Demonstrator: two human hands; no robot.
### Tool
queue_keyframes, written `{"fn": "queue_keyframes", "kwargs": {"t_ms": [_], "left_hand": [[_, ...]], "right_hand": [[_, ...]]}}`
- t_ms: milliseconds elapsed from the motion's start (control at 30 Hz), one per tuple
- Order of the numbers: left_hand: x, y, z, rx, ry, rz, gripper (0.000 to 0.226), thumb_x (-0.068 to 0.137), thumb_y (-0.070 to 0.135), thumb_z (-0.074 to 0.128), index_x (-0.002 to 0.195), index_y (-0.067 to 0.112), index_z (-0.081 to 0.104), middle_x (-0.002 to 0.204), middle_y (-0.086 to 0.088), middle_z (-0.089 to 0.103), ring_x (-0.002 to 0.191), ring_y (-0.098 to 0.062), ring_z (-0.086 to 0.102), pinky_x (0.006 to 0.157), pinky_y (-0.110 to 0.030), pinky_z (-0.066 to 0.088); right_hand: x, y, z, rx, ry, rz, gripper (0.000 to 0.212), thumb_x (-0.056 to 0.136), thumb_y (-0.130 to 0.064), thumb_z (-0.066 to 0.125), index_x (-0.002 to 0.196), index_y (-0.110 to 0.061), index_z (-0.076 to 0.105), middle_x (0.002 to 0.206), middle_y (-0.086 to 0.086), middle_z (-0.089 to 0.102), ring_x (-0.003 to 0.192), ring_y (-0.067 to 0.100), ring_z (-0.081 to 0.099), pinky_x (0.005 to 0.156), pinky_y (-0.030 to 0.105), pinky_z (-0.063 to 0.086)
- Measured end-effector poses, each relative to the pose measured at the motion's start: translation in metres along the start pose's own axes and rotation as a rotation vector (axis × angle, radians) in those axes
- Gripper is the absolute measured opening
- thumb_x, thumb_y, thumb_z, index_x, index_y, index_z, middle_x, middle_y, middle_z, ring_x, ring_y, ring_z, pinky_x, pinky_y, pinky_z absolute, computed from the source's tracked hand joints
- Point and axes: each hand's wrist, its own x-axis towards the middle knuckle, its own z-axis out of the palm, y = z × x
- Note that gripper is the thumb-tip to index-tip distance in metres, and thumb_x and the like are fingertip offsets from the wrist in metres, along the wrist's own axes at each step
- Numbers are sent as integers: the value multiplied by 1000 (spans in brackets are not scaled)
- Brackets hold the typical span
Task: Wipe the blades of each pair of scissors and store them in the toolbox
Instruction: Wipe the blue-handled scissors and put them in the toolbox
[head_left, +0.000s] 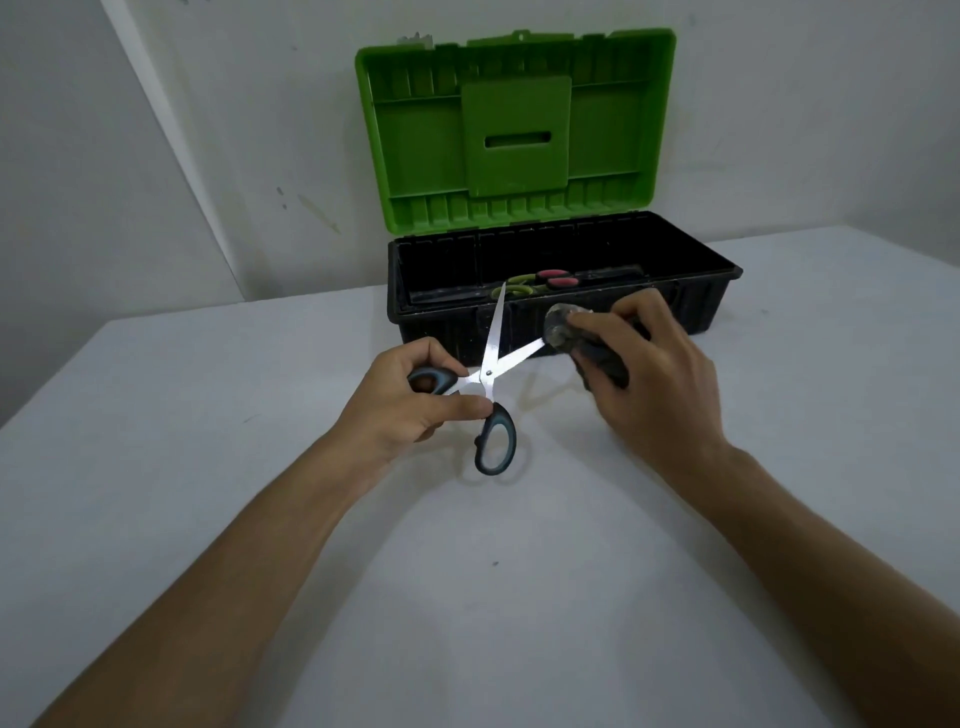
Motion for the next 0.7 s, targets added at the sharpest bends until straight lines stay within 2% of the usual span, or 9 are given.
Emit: {"fn": "queue_keyframes", "kwargs": {"t_ms": [67,167,300,367,467,533,600,700], "left_hand": [[0,1,-1,17,-3,-4,33,63,9,89,75,19,60,67,0,40,43,-6,37,41,-18,35],[-2,4,-3,49,-2,36,32,63,11,89,74,20,60,67,1,45,45,-5,41,43,-17,37],[-3,2,-10,41,16,45,32,63,8,89,73,18,60,58,6,41,46,-9,36,42,-20,34],[-2,2,-13,21,2,22,31,64,7,88,74,16,59,59,3,43,44,-9,36,40,-20,33],[0,4,-15,-17,-1,-12,36,59,12,89,78,12,58,62,-5,42,43,-13,37,39,-22,32],[-1,5,-14,-8,66,-1,35,62,12,88,80,12,58,63,-6,48,41,-15,45,39,-24,39],[-4,9,-12,45,175,90,29,73,14,85,82,10,58,72,-8,59,41,-19,57,42,-27,47],[-8,16,-11,303,339,378,23,80,19,81,82,13,59,77,0,66,52,-14,64,51,-27,52]], "right_hand": [[-2,-3,-3,4,33,-44,32,86,-16,75,118,-13,70,101,8,57,83,20,57,54,21,40],[-3,-14,-3,18,-7,-160,32,84,-16,76,115,-11,71,100,9,58,80,18,54,54,21,40],[1,2,2,-13,-18,-20,34,83,-17,77,117,-15,70,101,6,56,82,21,58,55,21,34],[1,13,-1,-62,-4,27,34,84,-15,77,117,-14,69,101,6,55,82,22,58,54,21,35],[1,12,-6,-41,30,31,34,85,-15,75,118,-13,69,102,6,55,83,22,58,55,22,37],[2,4,-7,-2,52,7,34,86,-16,74,120,-14,69,102,5,56,84,19,58,55,21,38],[2,-2,-7,32,70,-17,35,86,-17,74,121,-14,69,102,4,56,84,17,57,56,20,38],[2,-1,-8,113,104,14,35,87,-17,73,121,-14,69,103,4,55,83,16,56,56,24,45]]}}
